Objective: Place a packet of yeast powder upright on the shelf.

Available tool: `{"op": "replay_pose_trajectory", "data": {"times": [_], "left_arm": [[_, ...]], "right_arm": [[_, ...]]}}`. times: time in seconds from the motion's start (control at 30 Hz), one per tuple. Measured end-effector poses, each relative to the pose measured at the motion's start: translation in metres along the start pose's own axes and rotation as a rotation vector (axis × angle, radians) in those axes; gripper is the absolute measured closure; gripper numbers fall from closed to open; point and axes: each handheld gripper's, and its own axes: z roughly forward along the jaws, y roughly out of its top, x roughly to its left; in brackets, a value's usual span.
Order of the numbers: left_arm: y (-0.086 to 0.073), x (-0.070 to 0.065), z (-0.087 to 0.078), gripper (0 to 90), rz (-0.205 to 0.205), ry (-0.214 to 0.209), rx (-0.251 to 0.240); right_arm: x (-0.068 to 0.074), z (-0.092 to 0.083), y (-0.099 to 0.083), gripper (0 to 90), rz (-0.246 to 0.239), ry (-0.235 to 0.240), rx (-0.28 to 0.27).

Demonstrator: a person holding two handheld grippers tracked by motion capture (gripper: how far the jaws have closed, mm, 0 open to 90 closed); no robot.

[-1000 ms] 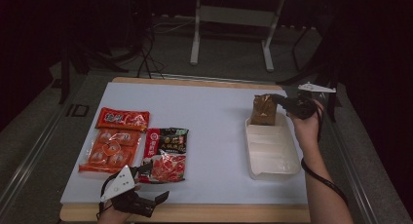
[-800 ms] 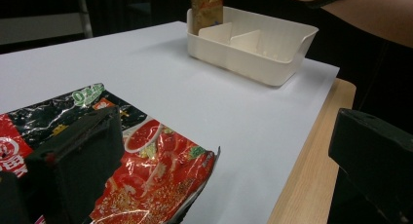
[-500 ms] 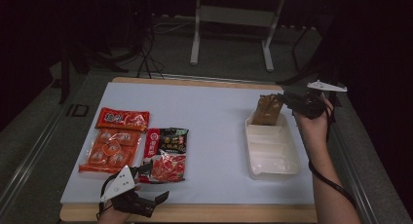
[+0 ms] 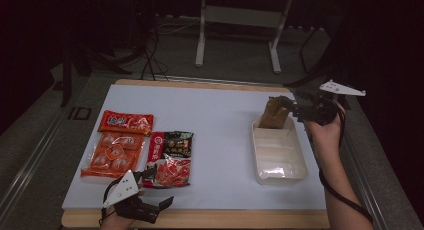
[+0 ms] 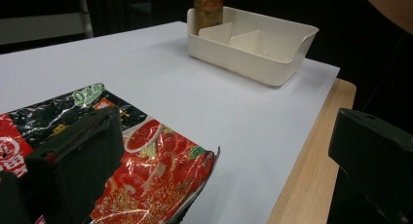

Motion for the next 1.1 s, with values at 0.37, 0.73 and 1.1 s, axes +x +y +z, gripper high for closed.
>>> {"op": "replay_pose_trajectory", "data": {"times": [0.37,0.73,1.1], "left_arm": [[0.000,0.000,0.000,0.1,-0.001,0.006,0.007],[0.000,0.001,0.000,0.1,0.001,0.009,0.008],[0.006,0.001,-0.002,0.1,0.012,0.049,0.035]], "right_arm": [[0.043,-0.009,-0.021,13.3,-0.057,0.102,-0.005],[0.069,-0.012,-0.049,13.4,-0.077,0.167,0.028],[0.090,-0.032,-0.074,12.9,-0.116,0.196,0.071]]}}
